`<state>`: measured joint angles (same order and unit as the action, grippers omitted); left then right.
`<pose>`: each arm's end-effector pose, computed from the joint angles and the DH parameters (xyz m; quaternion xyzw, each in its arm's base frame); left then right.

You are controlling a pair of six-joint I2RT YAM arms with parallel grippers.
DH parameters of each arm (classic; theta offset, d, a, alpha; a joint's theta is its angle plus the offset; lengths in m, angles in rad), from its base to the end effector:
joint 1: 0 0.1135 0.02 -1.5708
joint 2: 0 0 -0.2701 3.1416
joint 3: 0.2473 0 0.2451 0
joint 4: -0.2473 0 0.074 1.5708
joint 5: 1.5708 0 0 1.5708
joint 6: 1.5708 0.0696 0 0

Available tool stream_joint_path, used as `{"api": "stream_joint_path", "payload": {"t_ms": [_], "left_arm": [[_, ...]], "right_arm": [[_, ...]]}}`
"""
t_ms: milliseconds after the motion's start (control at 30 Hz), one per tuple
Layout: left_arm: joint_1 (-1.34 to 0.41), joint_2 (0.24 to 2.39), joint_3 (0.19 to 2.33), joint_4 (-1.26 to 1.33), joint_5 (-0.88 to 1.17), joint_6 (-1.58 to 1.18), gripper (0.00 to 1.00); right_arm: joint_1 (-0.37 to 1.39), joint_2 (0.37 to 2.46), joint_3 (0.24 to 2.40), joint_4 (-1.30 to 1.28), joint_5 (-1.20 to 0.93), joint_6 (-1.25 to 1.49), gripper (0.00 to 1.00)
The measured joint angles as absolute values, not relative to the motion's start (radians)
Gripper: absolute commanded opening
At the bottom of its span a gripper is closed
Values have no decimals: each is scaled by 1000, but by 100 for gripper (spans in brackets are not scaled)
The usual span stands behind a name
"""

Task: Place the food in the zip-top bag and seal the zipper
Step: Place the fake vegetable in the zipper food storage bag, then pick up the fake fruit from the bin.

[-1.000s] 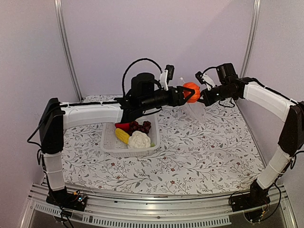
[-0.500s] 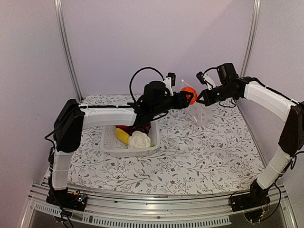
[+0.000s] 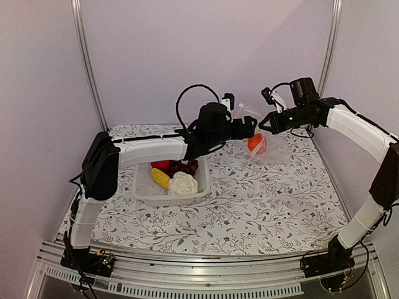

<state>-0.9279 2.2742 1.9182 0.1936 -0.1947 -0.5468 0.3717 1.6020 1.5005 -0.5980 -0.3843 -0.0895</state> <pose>0.3578 -0.4552 0.2699 0.0819 0.7567 -0.3784 0.5268 0.3417 0.1612 0.3299 -0.2818 0.8479 0.2297 0.3858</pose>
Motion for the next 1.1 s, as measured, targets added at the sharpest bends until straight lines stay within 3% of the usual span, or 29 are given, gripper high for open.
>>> {"api": "stream_joint_path", "payload": {"t_ms": [267, 567, 900, 1100], "left_arm": [[-956, 2131, 1811, 231, -168, -463, 96], [-975, 1860, 1502, 283, -120, -478, 93], [-925, 1759, 1452, -287, -317, -425, 95], [-759, 1696, 1382, -538, -352, -541, 84]], "right_arm": [[324, 1603, 1518, -606, -397, -79, 0], [320, 1605, 1513, -596, -358, -120, 0], [250, 1539, 1493, -593, -236, -236, 0], [209, 1514, 1481, -566, -223, -259, 0]]}}
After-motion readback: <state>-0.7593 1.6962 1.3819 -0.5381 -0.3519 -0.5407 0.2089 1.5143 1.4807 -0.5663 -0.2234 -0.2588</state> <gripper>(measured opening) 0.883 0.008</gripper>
